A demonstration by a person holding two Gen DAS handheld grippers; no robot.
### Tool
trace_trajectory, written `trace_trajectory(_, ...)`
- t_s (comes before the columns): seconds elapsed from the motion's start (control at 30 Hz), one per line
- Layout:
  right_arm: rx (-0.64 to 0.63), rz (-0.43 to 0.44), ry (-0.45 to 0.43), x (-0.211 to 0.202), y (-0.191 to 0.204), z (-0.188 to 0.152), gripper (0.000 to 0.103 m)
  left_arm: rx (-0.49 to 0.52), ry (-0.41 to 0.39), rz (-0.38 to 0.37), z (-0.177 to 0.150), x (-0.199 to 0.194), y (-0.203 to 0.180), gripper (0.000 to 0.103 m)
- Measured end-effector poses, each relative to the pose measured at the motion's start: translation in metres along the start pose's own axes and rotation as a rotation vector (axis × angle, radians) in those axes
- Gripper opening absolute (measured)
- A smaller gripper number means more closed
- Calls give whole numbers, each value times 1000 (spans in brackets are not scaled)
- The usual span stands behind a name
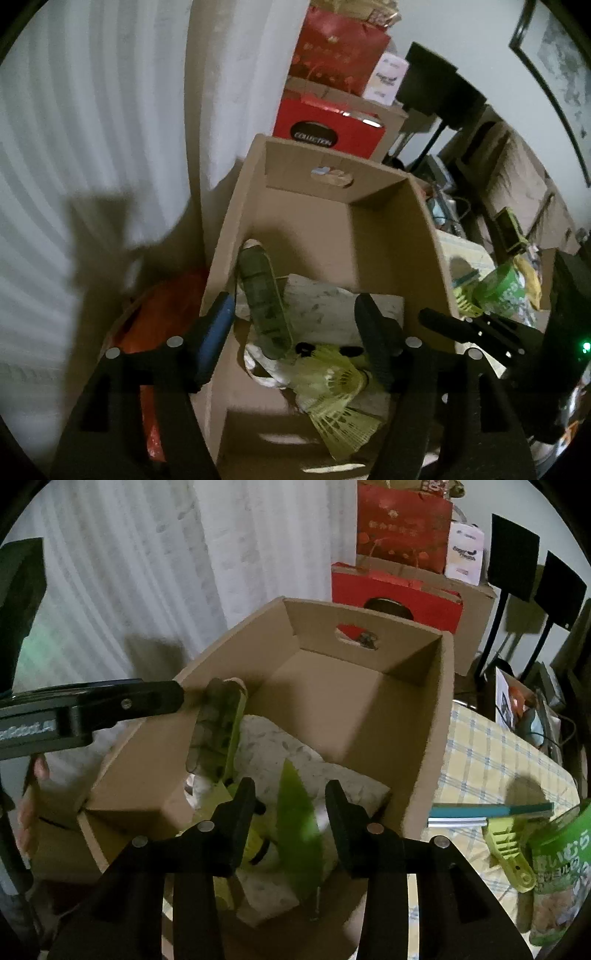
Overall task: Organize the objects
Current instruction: 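Lower the case into the box with the left tool while the right tool drops the paddle in, then move both tools toward the large green printed can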
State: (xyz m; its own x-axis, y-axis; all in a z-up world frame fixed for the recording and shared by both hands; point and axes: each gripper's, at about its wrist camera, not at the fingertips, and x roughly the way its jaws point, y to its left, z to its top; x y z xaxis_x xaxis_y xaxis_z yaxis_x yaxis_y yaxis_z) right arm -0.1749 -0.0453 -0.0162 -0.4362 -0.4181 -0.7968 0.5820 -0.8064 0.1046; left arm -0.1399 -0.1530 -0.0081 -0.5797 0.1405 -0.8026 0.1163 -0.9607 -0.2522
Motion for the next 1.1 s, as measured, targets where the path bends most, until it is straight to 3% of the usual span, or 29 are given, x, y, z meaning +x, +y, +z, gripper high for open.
trace_trajectory(0.17, 6, -19, -40, -23, -6, -2, 44, 24, -28, -21, -5, -17, -15, 77)
trace_trajectory(0.23, 9, -41, -47, -33, -10, -4, 54, 37, -35, -21, -7, -21, -21, 81)
trace_trajectory(0.7, 87, -102, -98, -73, -44, -22, 68, 94, -46, -20, -20, -36, -49, 81)
trace_trajectory(0.77, 100, -107, -109, -78, -49, -23, 72, 107, -53, -10, -22, -37, -53, 87)
trace_trajectory(0.8, 110, -108, -116, -82, -52, -24, 75, 109, -58, -8, -23, -38, -54, 93)
trace_trajectory(0.9, 131, -110, -133, -91, -60, -26, 79, 107, -78, -17, -26, -42, -60, 95)
trace_trajectory(0.97, 143, -114, -138, -95, -65, -27, 83, 114, -88, -17, -28, -44, -65, 102)
trace_trajectory(1.1, 178, -114, -153, -106, -76, -32, 99, 138, -100, -6, -32, -46, -78, 102)
